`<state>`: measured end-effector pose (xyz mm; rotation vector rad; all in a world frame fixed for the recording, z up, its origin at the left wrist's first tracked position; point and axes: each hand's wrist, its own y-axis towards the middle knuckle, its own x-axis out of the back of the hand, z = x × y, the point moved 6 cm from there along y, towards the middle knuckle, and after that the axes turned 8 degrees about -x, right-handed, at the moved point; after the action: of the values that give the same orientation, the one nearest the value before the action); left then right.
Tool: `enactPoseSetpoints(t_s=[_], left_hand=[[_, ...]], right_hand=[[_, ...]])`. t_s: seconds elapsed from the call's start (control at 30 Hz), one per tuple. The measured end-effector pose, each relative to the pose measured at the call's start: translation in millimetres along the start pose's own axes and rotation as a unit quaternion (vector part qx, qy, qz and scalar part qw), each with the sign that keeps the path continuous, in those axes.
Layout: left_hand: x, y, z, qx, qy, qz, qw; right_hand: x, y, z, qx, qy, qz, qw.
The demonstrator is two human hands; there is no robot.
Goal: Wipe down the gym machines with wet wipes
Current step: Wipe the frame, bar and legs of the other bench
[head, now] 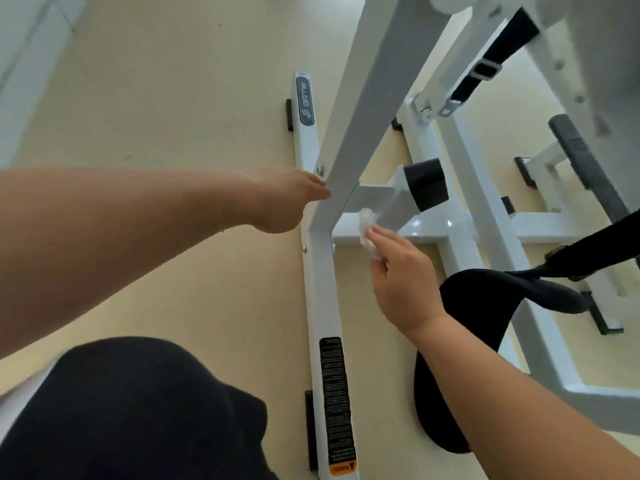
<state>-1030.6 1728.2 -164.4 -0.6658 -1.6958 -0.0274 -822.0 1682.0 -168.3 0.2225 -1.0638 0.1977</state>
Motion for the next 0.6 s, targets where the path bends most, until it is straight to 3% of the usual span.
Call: enactPoseSetpoints(t_s=[0.13, 0.3, 0.4, 0.6], left_hand=[[46.3, -15.7, 3.8, 0.066, -0.111, -0.14, 0.982], [84.0, -28.7, -18.9, 0.078, -0.22, -0.205, 0.951], [103.3, -32.1, -39.8, 0.09, -0.363, -0.265, 0.889], [96.3, -31.3, -54.6, 0.032, -0.468, -0.338, 0.816]], right_hand=[[38.5, 25.3, 24.5, 0.038, 0.077, -0.094, 0.992], [56.1, 36.5, 41.3, 0.058, 0.143, -0.159, 0.975], [61.4, 41.7, 52.2, 0.087, 0.164, -0.193, 0.963], [46.2, 57.3, 71.9, 0.147, -0.03, -0.124, 0.981]])
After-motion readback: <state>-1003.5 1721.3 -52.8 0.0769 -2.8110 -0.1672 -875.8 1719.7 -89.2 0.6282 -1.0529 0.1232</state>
